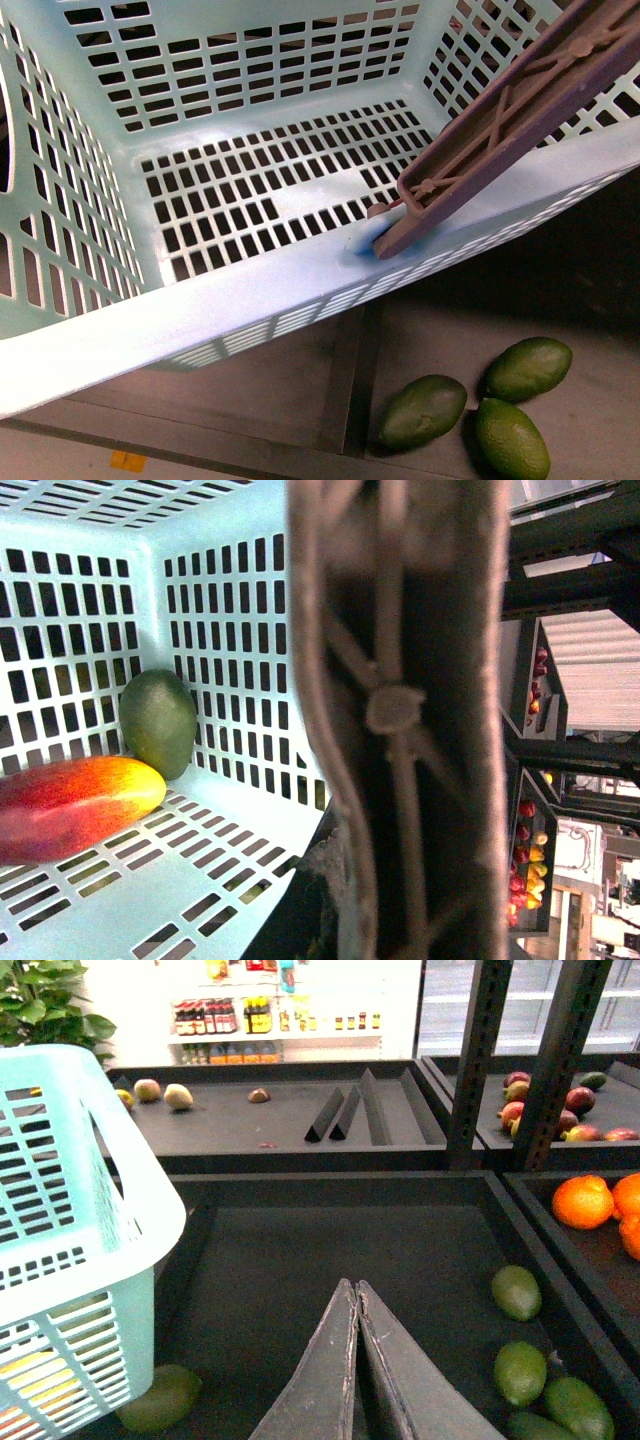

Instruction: Pick mango and avocado into basket

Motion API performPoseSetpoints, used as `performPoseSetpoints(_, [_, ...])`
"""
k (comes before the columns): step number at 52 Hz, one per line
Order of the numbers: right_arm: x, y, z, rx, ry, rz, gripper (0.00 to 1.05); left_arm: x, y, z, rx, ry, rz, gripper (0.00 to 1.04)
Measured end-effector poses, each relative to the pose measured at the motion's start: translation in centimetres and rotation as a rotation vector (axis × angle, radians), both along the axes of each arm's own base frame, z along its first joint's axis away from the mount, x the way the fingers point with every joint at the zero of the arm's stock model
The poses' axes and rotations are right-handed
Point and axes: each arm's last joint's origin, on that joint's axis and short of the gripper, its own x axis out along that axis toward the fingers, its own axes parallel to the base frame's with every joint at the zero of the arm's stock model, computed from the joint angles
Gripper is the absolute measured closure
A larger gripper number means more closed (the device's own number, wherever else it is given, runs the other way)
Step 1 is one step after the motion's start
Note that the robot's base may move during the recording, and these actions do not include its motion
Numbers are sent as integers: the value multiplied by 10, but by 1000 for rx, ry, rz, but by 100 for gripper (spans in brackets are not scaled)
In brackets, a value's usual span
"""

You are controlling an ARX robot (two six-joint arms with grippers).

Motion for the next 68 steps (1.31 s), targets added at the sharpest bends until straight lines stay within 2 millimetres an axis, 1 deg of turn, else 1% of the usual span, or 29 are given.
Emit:
performPoseSetpoints(3, [-2, 0, -1, 0, 3, 0, 103, 0, 0, 0, 0, 0, 0, 101])
performPoseSetpoints(5, [-7, 0, -4, 0, 33, 3, 103, 0, 0, 0, 0, 0, 0, 101])
performPoseSetpoints(8, [-11, 0, -3, 0, 11, 1, 103, 0, 0, 0, 0, 0, 0, 101])
performPoseSetpoints(20, [-12, 0, -3, -1, 6, 0, 102, 0, 0, 0, -1, 1, 0, 101])
performPoseSetpoints(22, [-12, 0, -3, -1, 6, 0, 95, 0, 0, 0, -1, 1, 0, 101])
performPoseSetpoints(26, [-12, 0, -3, -1, 5, 0, 78, 0, 0, 0, 0, 0, 0, 101])
performPoseSetpoints(32, [-12, 0, -3, -1, 5, 0, 57, 0, 0, 0, 0, 0, 0, 101])
performPoseSetpoints(35, [-12, 0, -3, -1, 5, 0, 43, 0, 0, 0, -1, 0, 0, 101])
performPoseSetpoints(40, [-12, 0, -3, -1, 5, 0, 24, 0, 0, 0, -1, 0, 0, 101])
performPoseSetpoints(41, [-12, 0, -3, -1, 5, 0, 19, 0, 0, 0, 1, -1, 15, 101])
performPoseSetpoints(43, [-12, 0, -3, -1, 5, 0, 14, 0, -2, 1, -1, -19, 69, 101])
performPoseSetpoints(45, [-12, 0, -3, -1, 5, 0, 8, 0, -4, 3, -24, -31, 181, 101])
performPoseSetpoints(46, [-12, 0, -3, -1, 5, 0, 7, 0, -5, 3, -39, -26, 214, 101])
performPoseSetpoints(47, [-12, 0, -3, -1, 5, 1, 8, 0, -6, 2, -48, -34, 296, 101])
performPoseSetpoints(49, [-12, 0, -3, -1, 6, 1, 9, 3, -6, 3, -70, -38, 376, 101])
performPoseSetpoints(56, [-12, 0, -3, -1, 5, 0, 9, 19, -2, 4, -102, -31, 434, 101])
performPoseSetpoints(63, [-12, 0, -3, -1, 5, 0, 9, 47, 4, -12, -103, 29, 459, 101])
performPoseSetpoints(68, [-12, 0, -3, -1, 5, 0, 9, 68, 14, -33, -79, 104, 493, 101])
